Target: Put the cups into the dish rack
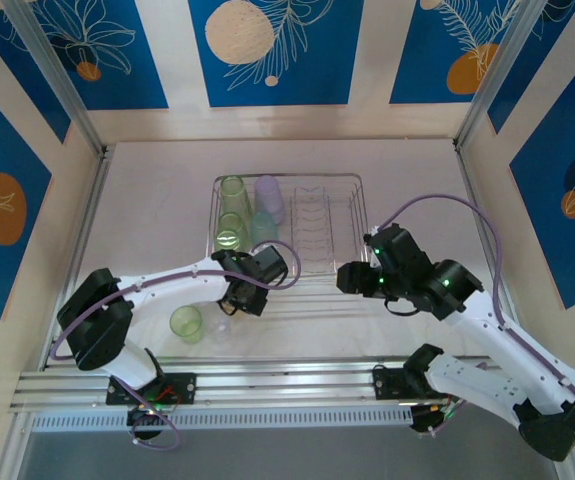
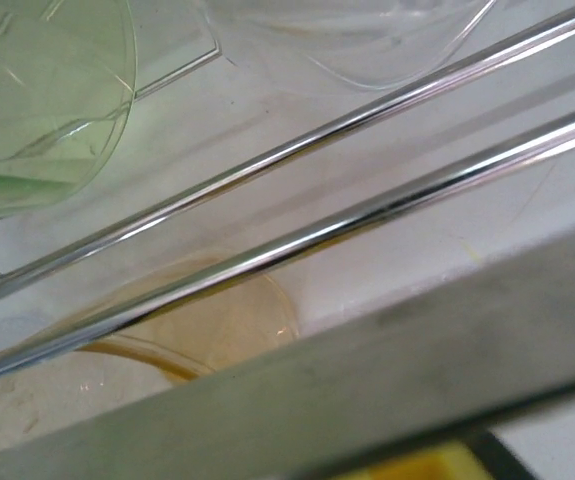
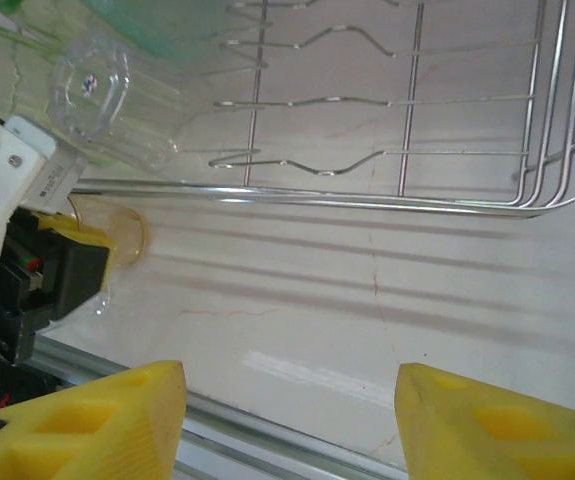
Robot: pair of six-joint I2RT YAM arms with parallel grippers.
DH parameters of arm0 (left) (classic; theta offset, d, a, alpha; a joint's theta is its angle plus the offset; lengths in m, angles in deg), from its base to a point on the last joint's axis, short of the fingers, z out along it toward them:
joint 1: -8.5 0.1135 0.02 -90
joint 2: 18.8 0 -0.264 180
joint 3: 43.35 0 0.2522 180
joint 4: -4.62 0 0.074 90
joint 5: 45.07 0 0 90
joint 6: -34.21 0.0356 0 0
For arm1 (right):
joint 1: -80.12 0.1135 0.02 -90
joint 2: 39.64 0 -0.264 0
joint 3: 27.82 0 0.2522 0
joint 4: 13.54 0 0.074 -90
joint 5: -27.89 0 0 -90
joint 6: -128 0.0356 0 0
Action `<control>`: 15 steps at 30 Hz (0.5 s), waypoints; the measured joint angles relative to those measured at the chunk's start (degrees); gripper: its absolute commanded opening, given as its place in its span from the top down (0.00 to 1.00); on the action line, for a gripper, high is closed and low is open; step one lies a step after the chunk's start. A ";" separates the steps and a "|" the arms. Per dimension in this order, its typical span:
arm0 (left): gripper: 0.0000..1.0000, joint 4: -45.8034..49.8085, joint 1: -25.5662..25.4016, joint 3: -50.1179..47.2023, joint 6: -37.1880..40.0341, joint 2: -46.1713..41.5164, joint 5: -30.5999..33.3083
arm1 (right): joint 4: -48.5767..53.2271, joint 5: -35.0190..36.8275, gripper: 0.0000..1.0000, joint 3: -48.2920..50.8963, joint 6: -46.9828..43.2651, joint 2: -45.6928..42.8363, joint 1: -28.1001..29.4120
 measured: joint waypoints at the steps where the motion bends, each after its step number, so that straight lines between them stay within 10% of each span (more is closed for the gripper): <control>1: 1.00 0.11 -0.02 0.02 -0.24 0.00 -0.15 | -0.04 -0.31 0.41 0.00 -0.04 0.52 0.00; 15: 1.00 -5.46 -1.14 -1.05 -1.09 -19.69 -4.79 | -3.04 -2.51 0.33 -3.06 -8.22 5.79 0.02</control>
